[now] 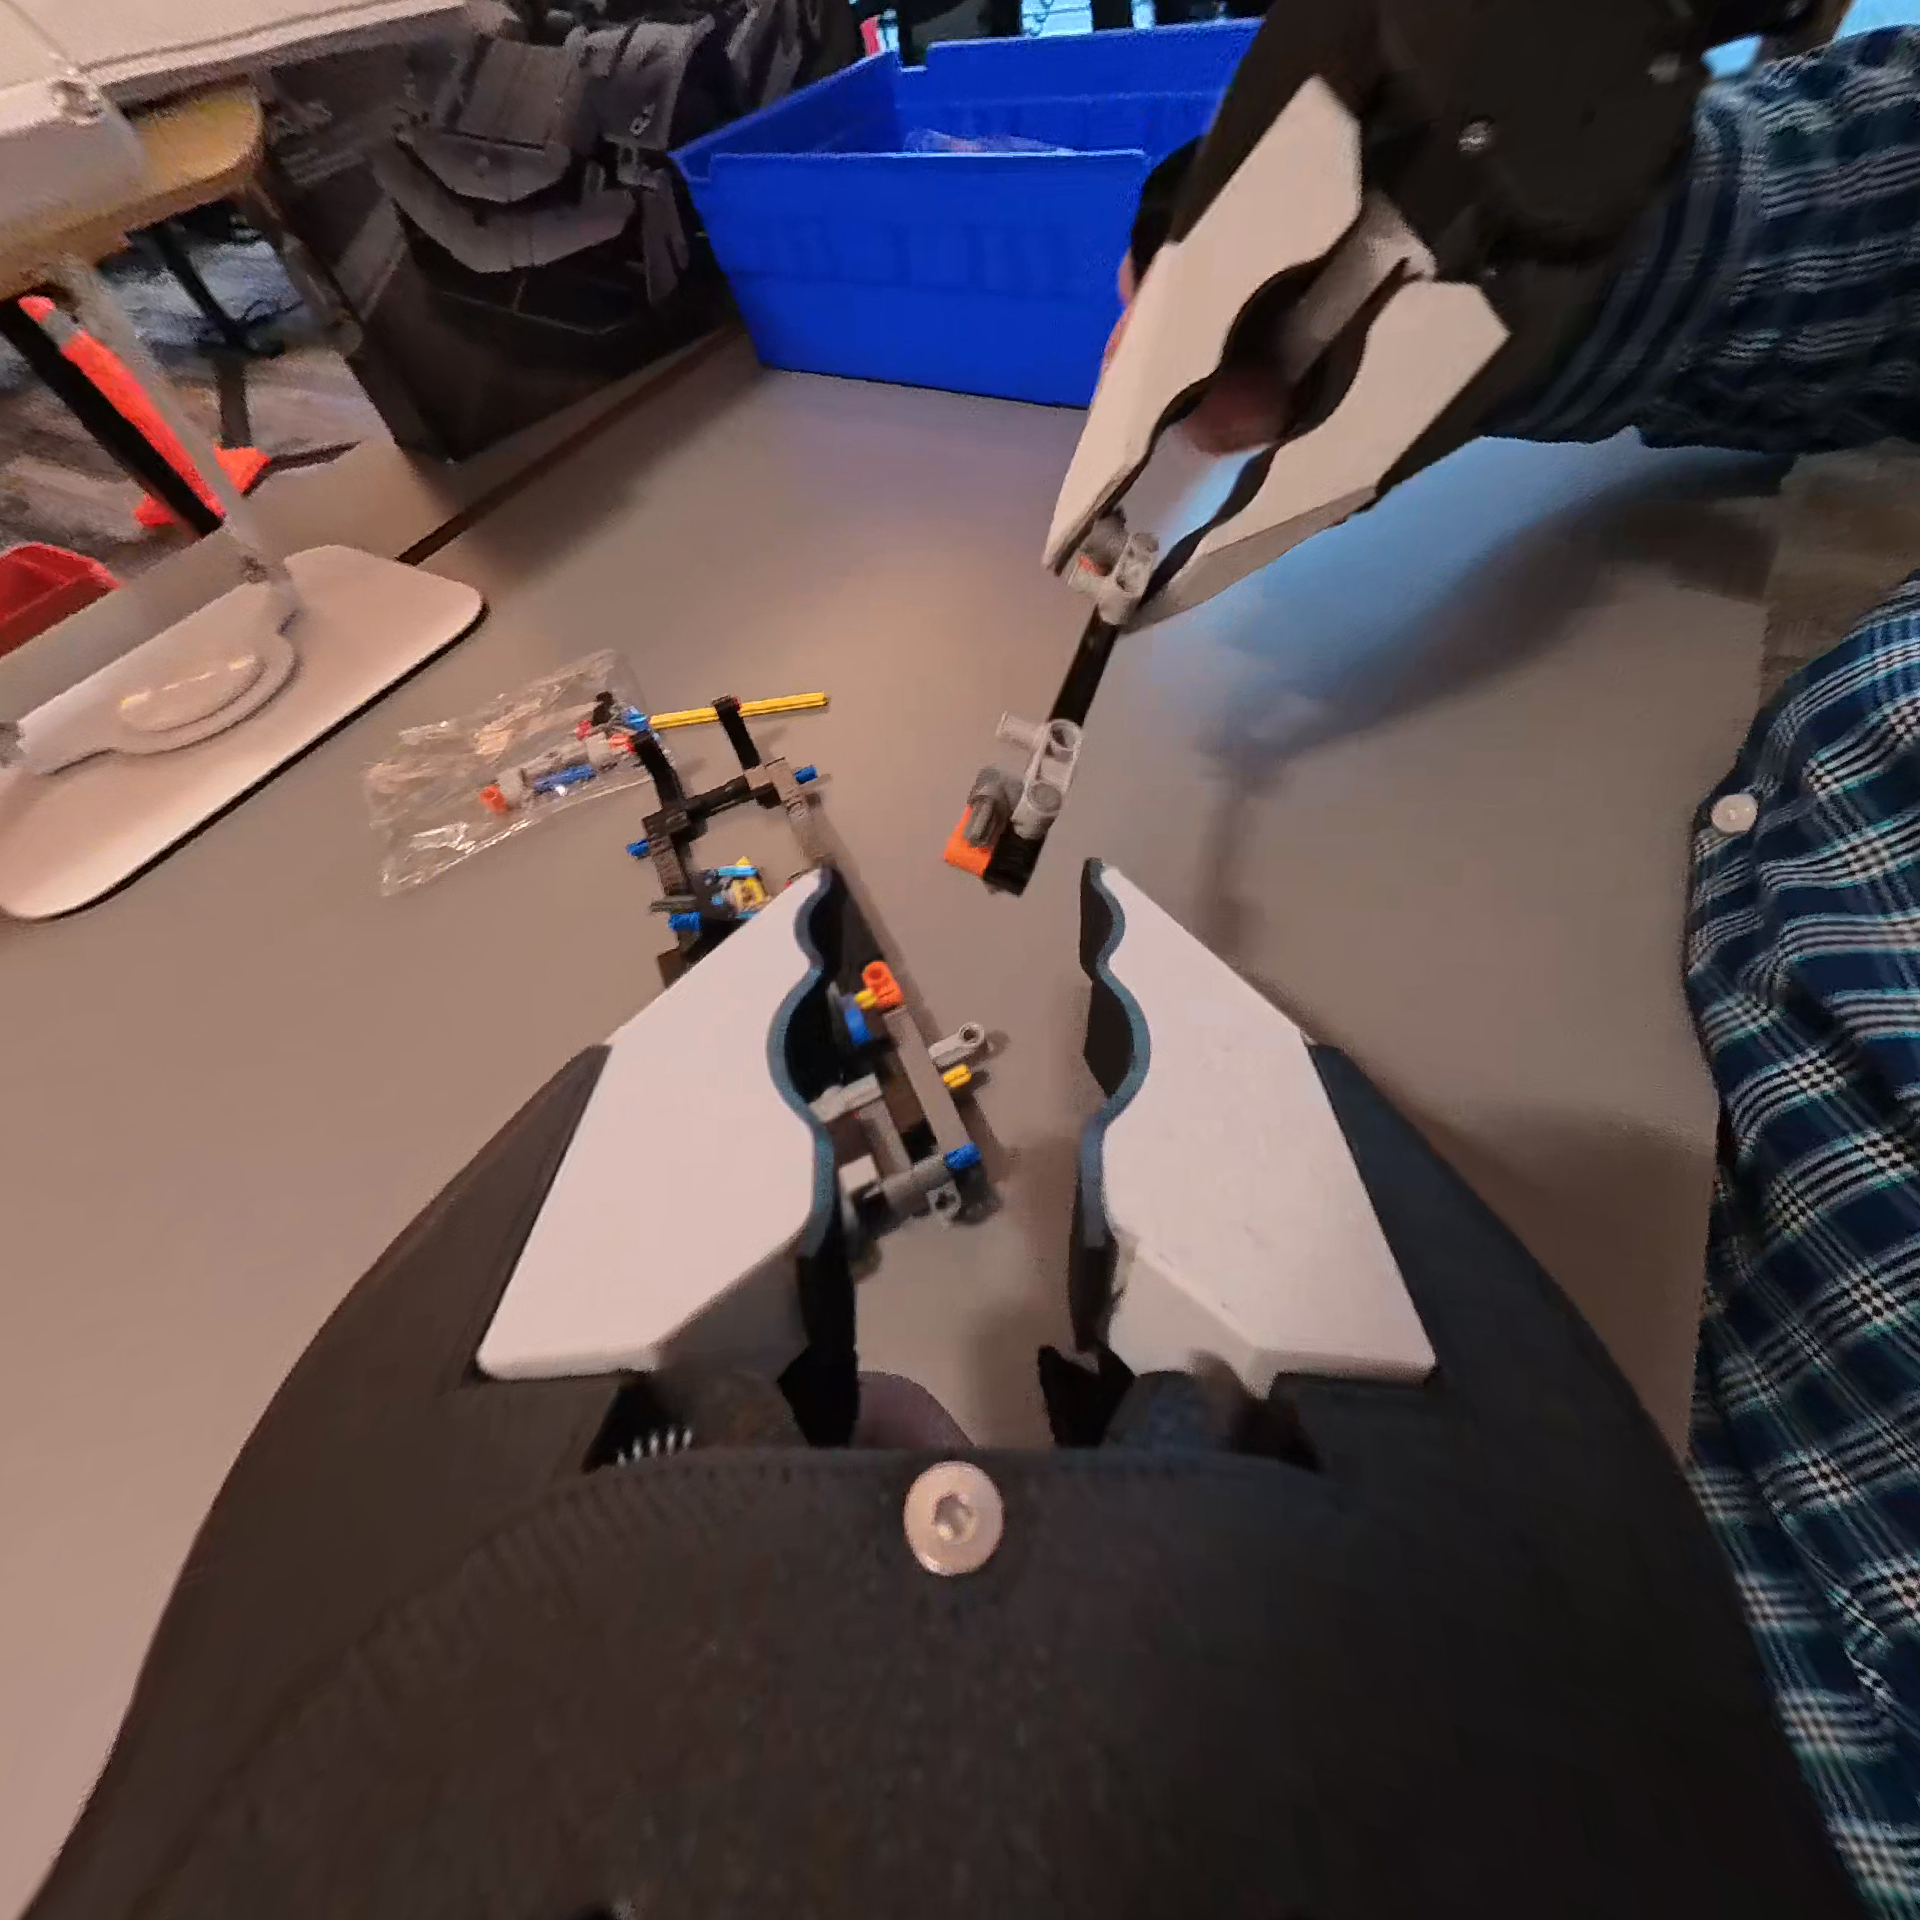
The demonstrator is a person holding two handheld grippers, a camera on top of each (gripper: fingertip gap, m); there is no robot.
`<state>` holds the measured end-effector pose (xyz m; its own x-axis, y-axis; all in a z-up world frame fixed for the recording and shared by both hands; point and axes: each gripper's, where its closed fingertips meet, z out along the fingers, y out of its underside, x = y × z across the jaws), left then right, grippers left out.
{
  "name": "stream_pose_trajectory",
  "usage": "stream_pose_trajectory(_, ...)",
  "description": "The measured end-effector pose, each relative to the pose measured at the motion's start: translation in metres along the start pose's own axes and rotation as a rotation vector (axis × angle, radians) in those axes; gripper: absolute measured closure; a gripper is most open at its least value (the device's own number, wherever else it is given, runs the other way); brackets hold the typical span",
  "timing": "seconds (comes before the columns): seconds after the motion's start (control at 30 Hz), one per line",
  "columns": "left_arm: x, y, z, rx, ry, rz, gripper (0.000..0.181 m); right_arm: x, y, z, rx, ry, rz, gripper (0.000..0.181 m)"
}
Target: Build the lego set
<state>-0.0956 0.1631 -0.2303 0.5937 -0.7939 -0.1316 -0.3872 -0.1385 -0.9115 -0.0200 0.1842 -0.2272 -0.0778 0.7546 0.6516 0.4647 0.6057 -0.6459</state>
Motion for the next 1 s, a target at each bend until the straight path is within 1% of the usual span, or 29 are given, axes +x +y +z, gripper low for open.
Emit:
stream_pose_trajectory(0.1,-0.006,0.008,-0.009,-0.029,-0.044,0.0,0.135,0.007,-0.007,-0.002,-0.031,0.14,-0.204,0.166)
stream_pose_trajectory(0.2,-0.01,0.014,-0.018,-0.042,-0.078,-0.012,0.135,0.006,-0.014,-0.003,-0.038,0.225,-0.359,0.166)
stream_pose_trajectory(0.3,-0.013,0.022,-0.024,-0.062,-0.106,-0.015,0.135,0.006,-0.019,-0.002,-0.035,0.268,-0.422,0.166)
stream_pose_trajectory(0.4,-0.015,0.028,-0.029,-0.079,-0.126,-0.01,0.136,0.008,-0.021,-0.003,-0.033,0.292,-0.439,0.166)
stream_pose_trajectory(0.47,-0.014,0.027,-0.03,-0.076,-0.128,-0.005,0.136,0.007,-0.02,-0.001,-0.035,0.279,-0.428,0.166)
stream_pose_trajectory(0.6,-0.007,0.016,-0.026,-0.066,-0.121,0.054,0.137,0.009,-0.017,0.002,-0.035,0.237,-0.361,0.166)
stream_pose_trajectory(0.7,-0.006,0.015,-0.022,-0.092,-0.125,0.106,0.136,0.011,-0.014,0.005,-0.046,0.215,-0.328,0.166)
stream_pose_trajectory(0.8,-0.011,0.018,-0.023,-0.1,-0.133,0.097,0.135,0.01,-0.008,0.008,-0.064,0.174,-0.239,0.166)
stream_pose_trajectory(0.87,-0.015,0.023,-0.025,-0.106,-0.146,0.077,0.135,0.009,-0.002,0.011,-0.064,0.122,-0.096,0.166)
stream_pose_trajectory(0.93,-0.019,0.027,-0.027,-0.109,-0.158,0.057,0.134,0.007,0.008,0.014,-0.079,0.04,0.126,0.166)
stream_pose_trajectory(1.0,-0.024,0.034,-0.029,-0.127,-0.171,0.033,0.131,0.011,0.014,0.015,-0.065,-0.005,0.333,0.165)
